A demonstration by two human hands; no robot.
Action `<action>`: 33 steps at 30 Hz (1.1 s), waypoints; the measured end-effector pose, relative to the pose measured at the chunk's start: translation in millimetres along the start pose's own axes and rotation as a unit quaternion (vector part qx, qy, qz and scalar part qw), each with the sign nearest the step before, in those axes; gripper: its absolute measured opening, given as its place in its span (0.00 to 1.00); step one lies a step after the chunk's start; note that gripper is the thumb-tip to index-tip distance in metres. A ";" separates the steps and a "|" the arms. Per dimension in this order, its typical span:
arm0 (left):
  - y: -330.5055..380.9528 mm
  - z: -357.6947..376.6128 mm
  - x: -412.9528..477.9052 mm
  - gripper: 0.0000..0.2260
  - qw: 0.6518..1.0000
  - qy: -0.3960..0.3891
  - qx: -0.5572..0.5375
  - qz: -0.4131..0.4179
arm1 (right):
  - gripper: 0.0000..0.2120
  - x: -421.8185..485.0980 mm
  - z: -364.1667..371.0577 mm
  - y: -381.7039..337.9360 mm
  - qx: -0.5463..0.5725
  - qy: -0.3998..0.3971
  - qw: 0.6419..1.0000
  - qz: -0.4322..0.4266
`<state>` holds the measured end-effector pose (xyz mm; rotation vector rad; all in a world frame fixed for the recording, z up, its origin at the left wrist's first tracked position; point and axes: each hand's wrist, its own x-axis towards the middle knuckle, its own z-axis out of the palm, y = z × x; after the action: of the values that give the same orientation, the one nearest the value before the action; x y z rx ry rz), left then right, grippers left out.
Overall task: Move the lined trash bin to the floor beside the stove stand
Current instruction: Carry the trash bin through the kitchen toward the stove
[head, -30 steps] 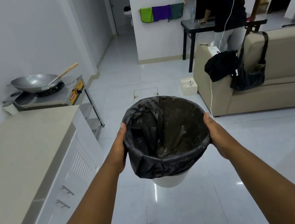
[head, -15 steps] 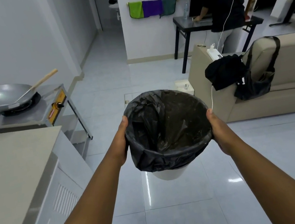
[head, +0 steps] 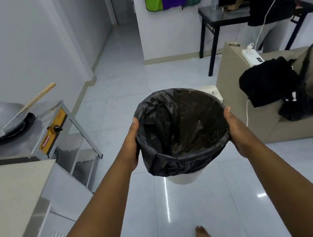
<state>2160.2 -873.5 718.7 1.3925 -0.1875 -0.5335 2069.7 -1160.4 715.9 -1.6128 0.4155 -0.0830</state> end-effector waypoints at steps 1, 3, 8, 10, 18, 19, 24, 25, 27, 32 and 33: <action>3.6 2.4 16.1 0.34 1.000 0.003 -0.002 -0.001 | 0.40 16.9 -3.7 -3.6 -0.002 -0.007 1.000 0.000; 10.4 5.5 48.1 0.35 1.000 0.011 -0.001 0.000 | 0.34 48.3 -10.5 -11.4 -0.003 -0.022 1.000 0.001; 19.6 8.8 128.9 0.36 0.999 0.040 -0.014 0.011 | 0.36 136.0 -27.2 -26.7 -0.010 -0.034 0.999 0.000; 23.1 8.0 156.3 0.36 0.999 0.049 -0.020 0.003 | 0.43 167.6 -29.3 -32.5 -0.016 -0.037 0.999 0.011; 43.8 -24.7 286.6 0.36 0.998 0.052 -0.024 0.005 | 0.45 306.0 -17.7 -53.6 -0.015 -0.043 0.999 0.019; 46.9 -30.5 305.5 0.37 0.998 0.051 -0.024 0.008 | 0.44 325.6 -14.5 -57.3 -0.019 -0.041 0.999 0.018; 70.8 -61.3 397.0 0.37 0.999 0.045 -0.031 0.007 | 0.40 421.0 0.9 -81.1 -0.031 -0.030 0.999 0.023; 77.3 -67.5 413.7 0.37 0.999 0.045 -0.031 0.004 | 0.39 438.9 4.2 -86.5 -0.030 -0.030 0.999 0.024; 91.8 -81.4 449.5 0.35 0.999 0.044 -0.022 0.000 | 0.39 478.4 13.2 -98.1 -0.025 -0.025 0.999 0.023; 116.5 -110.6 526.3 0.34 0.999 0.043 -0.003 -0.003 | 0.40 568.5 32.6 -116.0 -0.020 -0.026 0.999 0.034; 119.0 -115.8 539.3 0.35 0.999 0.044 -0.003 -0.006 | 0.40 582.0 35.7 -118.2 -0.017 -0.030 0.999 0.034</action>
<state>2707.6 -1010.5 713.9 1.4084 -0.1061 -0.4814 2646.6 -1305.8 714.3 -1.6289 0.4279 0.0235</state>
